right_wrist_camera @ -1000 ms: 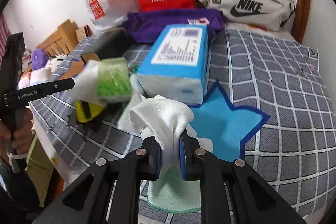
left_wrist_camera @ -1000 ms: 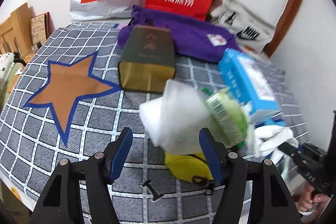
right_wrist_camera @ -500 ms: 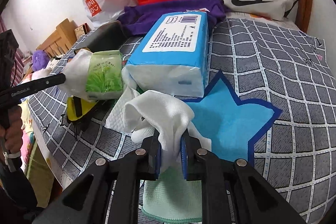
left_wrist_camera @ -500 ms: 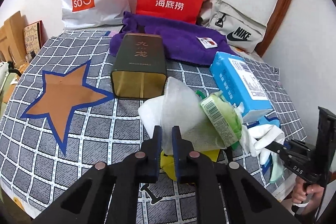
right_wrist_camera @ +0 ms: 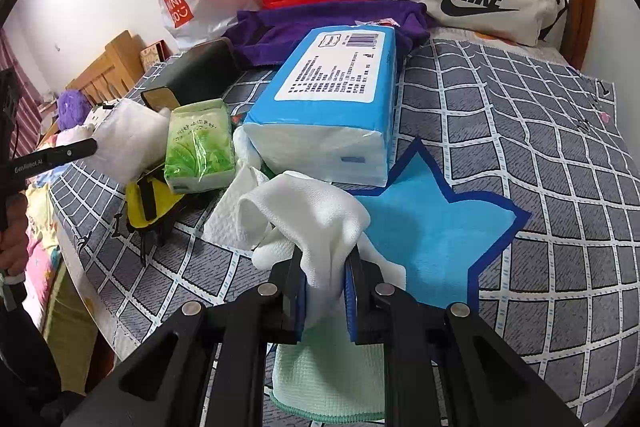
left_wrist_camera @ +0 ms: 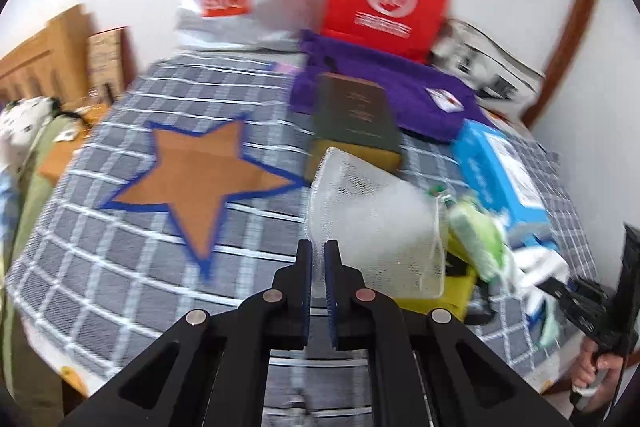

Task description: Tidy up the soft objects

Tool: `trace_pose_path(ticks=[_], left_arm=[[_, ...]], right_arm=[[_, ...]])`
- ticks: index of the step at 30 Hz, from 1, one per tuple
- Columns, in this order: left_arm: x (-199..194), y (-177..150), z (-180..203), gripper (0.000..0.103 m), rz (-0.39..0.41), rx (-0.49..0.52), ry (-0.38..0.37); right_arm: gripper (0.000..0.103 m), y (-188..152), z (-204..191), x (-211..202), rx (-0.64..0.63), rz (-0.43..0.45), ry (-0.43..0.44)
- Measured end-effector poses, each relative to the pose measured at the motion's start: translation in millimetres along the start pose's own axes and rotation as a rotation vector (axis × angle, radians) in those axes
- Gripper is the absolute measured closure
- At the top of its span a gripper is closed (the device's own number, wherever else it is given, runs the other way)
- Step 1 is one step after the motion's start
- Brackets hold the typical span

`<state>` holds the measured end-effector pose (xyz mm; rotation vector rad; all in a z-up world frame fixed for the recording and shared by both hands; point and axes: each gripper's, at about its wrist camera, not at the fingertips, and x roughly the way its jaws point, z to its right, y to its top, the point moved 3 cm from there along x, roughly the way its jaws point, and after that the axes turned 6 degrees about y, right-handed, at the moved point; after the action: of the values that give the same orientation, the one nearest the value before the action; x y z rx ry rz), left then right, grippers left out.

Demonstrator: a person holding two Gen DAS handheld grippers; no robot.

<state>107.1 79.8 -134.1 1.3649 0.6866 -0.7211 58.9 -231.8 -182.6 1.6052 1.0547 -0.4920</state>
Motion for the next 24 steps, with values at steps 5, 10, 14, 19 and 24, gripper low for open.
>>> trace_pose_path(ticks=[5,10,14,19,24], left_arm=[[7,-1,-29,0.096,-0.017,-0.031,0.092],[36,-8,-40,0.095,-0.089,-0.034,0.181],[48,-10,-36,0.075,-0.103,-0.013,0.186],[47,-7,-25,0.034,-0.057,0.01,0.112],[66,-7,-13,0.034,-0.084,0.061,0.12]], right_arm=[[0.087,0,-2,2,-0.006,-0.007,-0.008],[0.087,1,-3,2,-0.016,-0.014,-0.015],[0.087,3,-1,1,-0.017,-0.015,-0.015],[0.051,7,-2,-9,-0.043,0.025,-0.026],[0.028,10,-2,-5,-0.064,0.04,-0.059]])
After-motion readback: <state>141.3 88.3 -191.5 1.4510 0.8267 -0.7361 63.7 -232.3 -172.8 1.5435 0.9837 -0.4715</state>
